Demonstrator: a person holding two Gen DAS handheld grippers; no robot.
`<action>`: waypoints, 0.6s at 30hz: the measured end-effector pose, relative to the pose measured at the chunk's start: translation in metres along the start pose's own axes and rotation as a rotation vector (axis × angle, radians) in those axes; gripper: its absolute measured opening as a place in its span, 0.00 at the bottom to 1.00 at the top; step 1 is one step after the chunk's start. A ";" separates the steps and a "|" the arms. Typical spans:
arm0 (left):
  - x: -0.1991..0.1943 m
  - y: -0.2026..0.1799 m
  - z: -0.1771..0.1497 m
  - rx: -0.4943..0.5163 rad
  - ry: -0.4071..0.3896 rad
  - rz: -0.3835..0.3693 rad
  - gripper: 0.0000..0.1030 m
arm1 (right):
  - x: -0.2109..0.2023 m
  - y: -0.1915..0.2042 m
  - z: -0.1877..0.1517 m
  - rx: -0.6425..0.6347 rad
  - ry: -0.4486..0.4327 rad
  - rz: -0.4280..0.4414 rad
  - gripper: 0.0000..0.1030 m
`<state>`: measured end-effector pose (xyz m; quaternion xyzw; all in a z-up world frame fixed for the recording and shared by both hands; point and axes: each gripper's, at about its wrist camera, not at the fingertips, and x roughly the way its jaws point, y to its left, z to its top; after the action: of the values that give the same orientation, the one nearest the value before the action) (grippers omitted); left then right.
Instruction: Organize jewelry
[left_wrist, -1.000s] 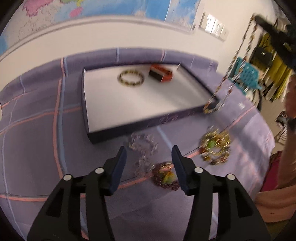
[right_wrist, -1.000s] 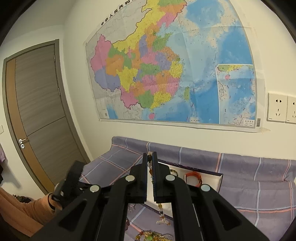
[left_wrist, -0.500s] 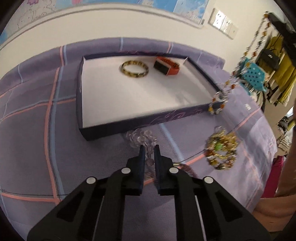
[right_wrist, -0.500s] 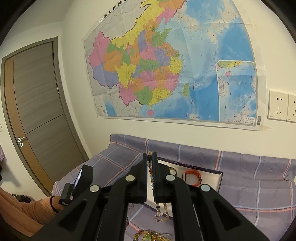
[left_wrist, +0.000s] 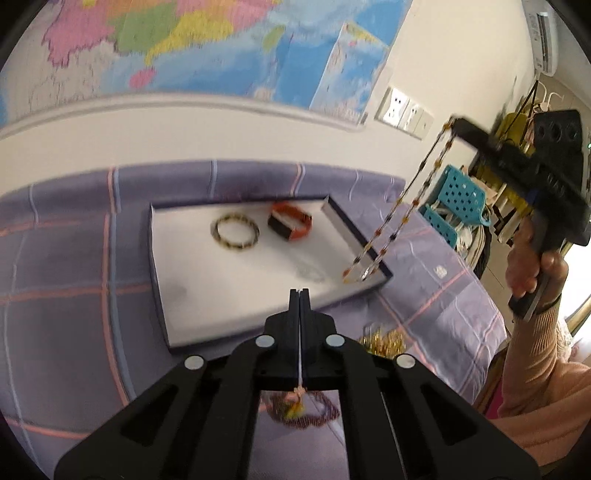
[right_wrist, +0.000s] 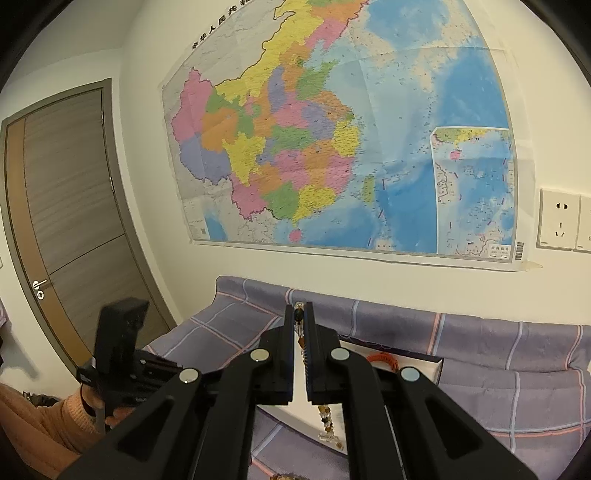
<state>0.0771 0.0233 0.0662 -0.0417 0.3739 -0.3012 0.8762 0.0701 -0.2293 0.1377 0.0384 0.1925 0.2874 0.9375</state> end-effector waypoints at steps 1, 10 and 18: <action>-0.002 0.000 0.002 0.005 -0.004 0.001 0.01 | 0.001 -0.001 0.000 0.003 0.001 0.002 0.03; 0.029 -0.008 -0.044 0.129 0.132 0.087 0.58 | 0.008 -0.003 -0.004 0.007 0.021 0.016 0.03; 0.078 -0.001 -0.073 0.165 0.248 0.199 0.44 | 0.012 -0.003 -0.009 0.008 0.034 0.012 0.03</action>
<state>0.0690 -0.0104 -0.0352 0.1049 0.4555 -0.2454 0.8493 0.0771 -0.2253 0.1247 0.0387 0.2092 0.2929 0.9322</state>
